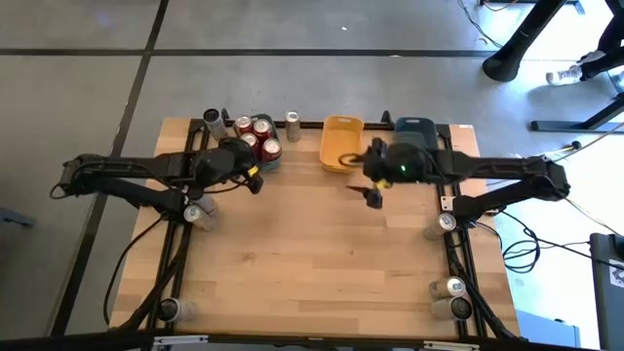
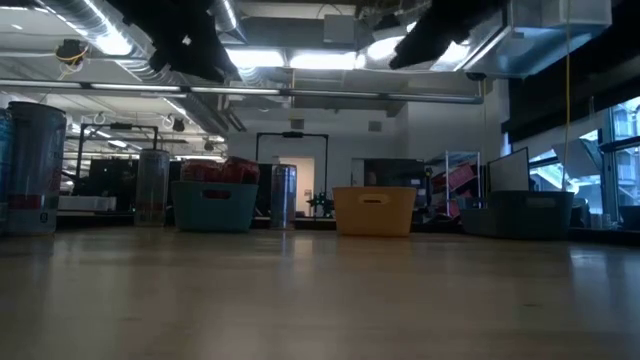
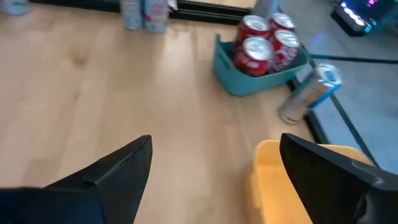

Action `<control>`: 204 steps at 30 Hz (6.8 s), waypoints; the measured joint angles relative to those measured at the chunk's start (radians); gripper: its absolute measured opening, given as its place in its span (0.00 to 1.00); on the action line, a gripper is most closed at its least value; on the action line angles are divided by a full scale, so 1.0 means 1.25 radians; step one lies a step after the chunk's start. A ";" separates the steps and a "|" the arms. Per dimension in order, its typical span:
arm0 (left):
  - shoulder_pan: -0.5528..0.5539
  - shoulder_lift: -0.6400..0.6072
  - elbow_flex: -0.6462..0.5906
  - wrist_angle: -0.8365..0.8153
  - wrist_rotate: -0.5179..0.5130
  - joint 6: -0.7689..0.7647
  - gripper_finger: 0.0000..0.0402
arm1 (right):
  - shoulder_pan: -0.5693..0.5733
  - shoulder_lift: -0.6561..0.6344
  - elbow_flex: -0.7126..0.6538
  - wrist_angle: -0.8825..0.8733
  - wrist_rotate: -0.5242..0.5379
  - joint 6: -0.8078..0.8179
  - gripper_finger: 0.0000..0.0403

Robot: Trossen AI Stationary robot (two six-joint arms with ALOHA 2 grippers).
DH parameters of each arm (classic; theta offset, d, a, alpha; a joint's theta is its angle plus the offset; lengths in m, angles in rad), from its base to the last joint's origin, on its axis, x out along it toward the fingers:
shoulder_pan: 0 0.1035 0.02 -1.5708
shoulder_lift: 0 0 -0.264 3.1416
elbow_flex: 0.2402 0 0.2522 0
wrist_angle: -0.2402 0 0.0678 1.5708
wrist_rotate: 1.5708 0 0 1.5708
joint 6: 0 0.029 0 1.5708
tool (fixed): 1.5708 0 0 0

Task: Sort soda cans
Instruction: Put the top blue soda can into the yellow bin

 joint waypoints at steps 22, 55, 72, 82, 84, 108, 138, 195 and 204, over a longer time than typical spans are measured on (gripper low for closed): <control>0.100 0.050 0.252 -0.042 0.081 0.081 0.79 | 0.104 -0.023 -0.111 0.032 0.135 0.032 0.87; 0.122 -0.031 0.251 -0.256 0.077 0.090 0.80 | -0.087 0.115 -0.046 0.294 0.089 0.041 0.87; 0.116 -0.041 0.251 -0.282 0.076 0.103 0.80 | -0.373 0.576 0.337 0.352 -0.157 -0.058 0.87; 0.116 -0.041 0.251 -0.281 0.075 0.098 0.80 | -0.425 0.734 0.462 0.386 -0.270 -0.060 0.87; 0.116 -0.041 0.251 -0.281 0.072 0.097 0.80 | -0.427 0.747 0.462 0.411 -0.293 -0.065 0.87; 0.117 -0.041 0.251 -0.281 0.067 0.058 0.80 | -0.430 0.849 0.462 0.579 -0.315 -0.073 0.87; 0.117 -0.041 0.251 -0.280 0.046 0.081 0.80 | -0.430 0.835 0.460 0.568 -0.305 -0.031 0.59; 0.099 -0.041 0.251 -0.298 0.047 0.000 0.80 | -0.572 0.343 -0.069 0.583 -0.190 -0.018 0.55; 0.099 -0.032 0.250 -0.299 0.047 0.001 0.80 | -0.571 0.343 -0.136 0.674 -0.181 0.015 0.55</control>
